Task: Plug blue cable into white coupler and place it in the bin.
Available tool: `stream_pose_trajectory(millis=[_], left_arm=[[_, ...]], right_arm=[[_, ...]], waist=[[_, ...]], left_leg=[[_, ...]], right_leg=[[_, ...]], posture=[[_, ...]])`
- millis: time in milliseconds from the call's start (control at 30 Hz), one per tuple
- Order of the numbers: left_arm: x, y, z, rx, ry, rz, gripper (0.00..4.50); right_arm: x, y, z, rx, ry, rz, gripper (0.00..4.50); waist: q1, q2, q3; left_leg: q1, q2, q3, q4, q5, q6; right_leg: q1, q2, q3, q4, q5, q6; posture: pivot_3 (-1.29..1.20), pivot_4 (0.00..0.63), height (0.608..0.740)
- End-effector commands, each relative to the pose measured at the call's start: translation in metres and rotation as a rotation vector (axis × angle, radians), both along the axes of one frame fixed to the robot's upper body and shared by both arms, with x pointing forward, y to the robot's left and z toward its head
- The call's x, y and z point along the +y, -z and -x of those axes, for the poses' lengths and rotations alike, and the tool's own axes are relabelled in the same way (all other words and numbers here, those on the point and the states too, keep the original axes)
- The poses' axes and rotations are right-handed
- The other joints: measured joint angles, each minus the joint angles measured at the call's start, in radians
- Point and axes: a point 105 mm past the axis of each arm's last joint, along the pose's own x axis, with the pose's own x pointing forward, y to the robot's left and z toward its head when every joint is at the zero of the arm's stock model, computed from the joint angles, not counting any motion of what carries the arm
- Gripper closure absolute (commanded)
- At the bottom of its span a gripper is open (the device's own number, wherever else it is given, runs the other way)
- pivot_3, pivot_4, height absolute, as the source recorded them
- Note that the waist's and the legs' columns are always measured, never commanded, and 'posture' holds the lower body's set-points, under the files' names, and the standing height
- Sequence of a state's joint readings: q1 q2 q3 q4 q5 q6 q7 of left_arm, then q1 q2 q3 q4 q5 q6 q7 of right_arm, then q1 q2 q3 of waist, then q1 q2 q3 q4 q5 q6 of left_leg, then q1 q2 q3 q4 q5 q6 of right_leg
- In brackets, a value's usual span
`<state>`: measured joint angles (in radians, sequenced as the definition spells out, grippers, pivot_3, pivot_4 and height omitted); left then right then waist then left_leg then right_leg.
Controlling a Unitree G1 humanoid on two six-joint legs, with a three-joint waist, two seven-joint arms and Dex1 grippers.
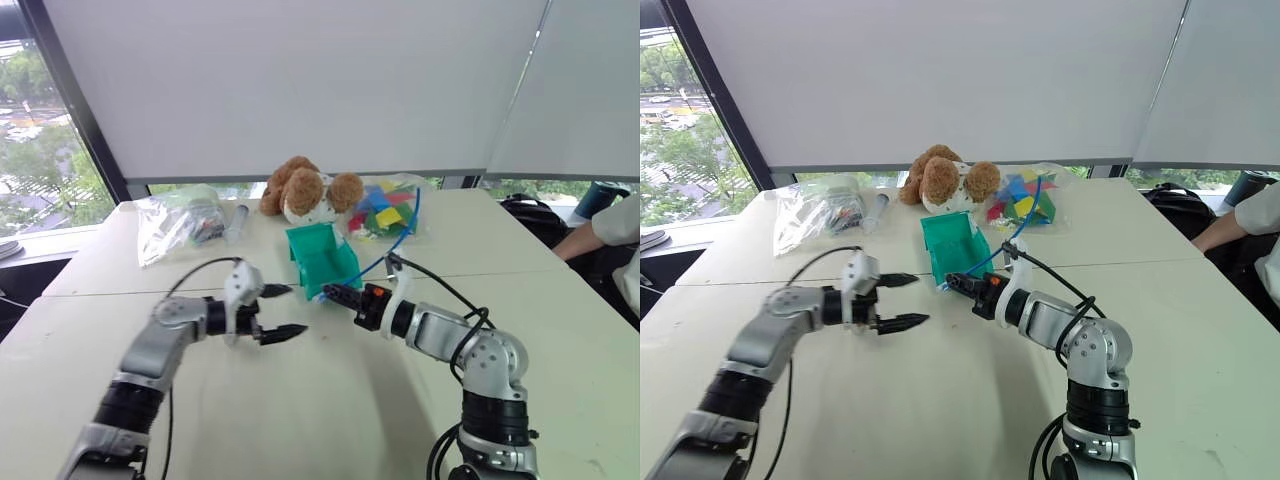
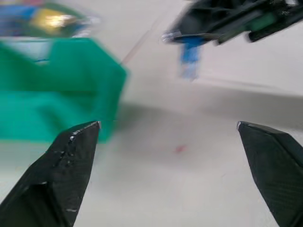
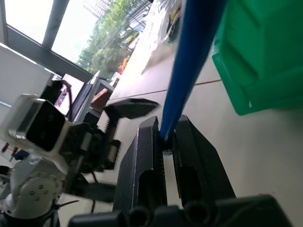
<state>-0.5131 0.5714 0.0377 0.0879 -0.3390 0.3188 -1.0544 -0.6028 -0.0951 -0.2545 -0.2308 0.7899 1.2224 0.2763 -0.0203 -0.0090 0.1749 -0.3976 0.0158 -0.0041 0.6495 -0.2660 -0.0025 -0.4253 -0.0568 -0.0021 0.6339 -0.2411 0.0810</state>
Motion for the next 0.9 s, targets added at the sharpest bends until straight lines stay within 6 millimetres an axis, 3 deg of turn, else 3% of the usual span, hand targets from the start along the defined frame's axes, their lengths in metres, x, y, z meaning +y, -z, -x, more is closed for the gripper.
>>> stream_pose_trajectory(millis=[33, 167, 300, 633, 833, 900], left_arm=[[0.041, -0.017, 0.0, -0.069, -0.214, 0.026, 0.02], [0.068, -0.017, 0.012, -0.057, -0.34, 0.049, 0.02], [0.083, 0.001, 0.022, 0.012, -0.409, 0.077, 0.02], [0.076, 0.048, 0.017, 0.133, -0.445, 0.121, 0.02], [0.06, 0.072, 0.004, 0.149, -0.448, 0.105, 0.02], [0.059, 0.078, 0.001, 0.149, -0.464, 0.109, 0.52]], right_arm=[[0.006, -0.018, -0.001, -0.082, -0.034, -0.011, 4.5], [0.009, -0.017, -0.003, -0.094, -0.054, 0.006, 4.5], [0.013, -0.017, -0.005, -0.112, -0.081, 0.022, 4.5], [0.011, -0.015, -0.006, -0.126, -0.057, 0.017, 4.5], [0.005, -0.014, -0.005, -0.129, -0.027, 0.024, 4.5], [0.004, -0.015, -0.005, -0.133, -0.018, 0.022, 4.5]], waist=[[-0.001, 0.0, 0.0], [0.002, 0.0, 0.0], [0.006, 0.0, 0.0], [0.006, 0.0, 0.0], [0.007, 0.0, 0.0], [0.004, 0.0, 0.0]], left_leg=[[0.0, 0.0, 0.0, 0.0, 0.0, 0.0], [0.0, 0.0, 0.0, 0.0, 0.0, 0.0], [-0.001, -0.001, 0.001, 0.0, 0.0, 0.0], [-0.001, -0.001, 0.001, 0.0, 0.0, -0.001], [-0.001, -0.002, 0.002, 0.0, 0.0, -0.001], [-0.001, -0.002, 0.002, 0.0, 0.0, -0.001]], right_leg=[[0.0, 0.0, 0.0, 0.0, 0.0, 0.0], [0.0, -0.001, 0.0, 0.0, 0.0, 0.0], [0.0, -0.003, 0.0, 0.0, 0.0, 0.0], [0.0, -0.004, 0.0, -0.001, 0.0, 0.0], [0.0, -0.004, -0.001, -0.001, 0.0, 0.0], [0.0, -0.004, -0.001, -0.001, 0.0, 0.0]], posture=[[0.0, 0.15, 0.74], [0.0, 0.15, 0.74], [0.0, 0.15, 0.74], [0.0, 0.15, 0.74], [0.0, 0.15, 0.74], [0.0, 0.15, 0.74]])
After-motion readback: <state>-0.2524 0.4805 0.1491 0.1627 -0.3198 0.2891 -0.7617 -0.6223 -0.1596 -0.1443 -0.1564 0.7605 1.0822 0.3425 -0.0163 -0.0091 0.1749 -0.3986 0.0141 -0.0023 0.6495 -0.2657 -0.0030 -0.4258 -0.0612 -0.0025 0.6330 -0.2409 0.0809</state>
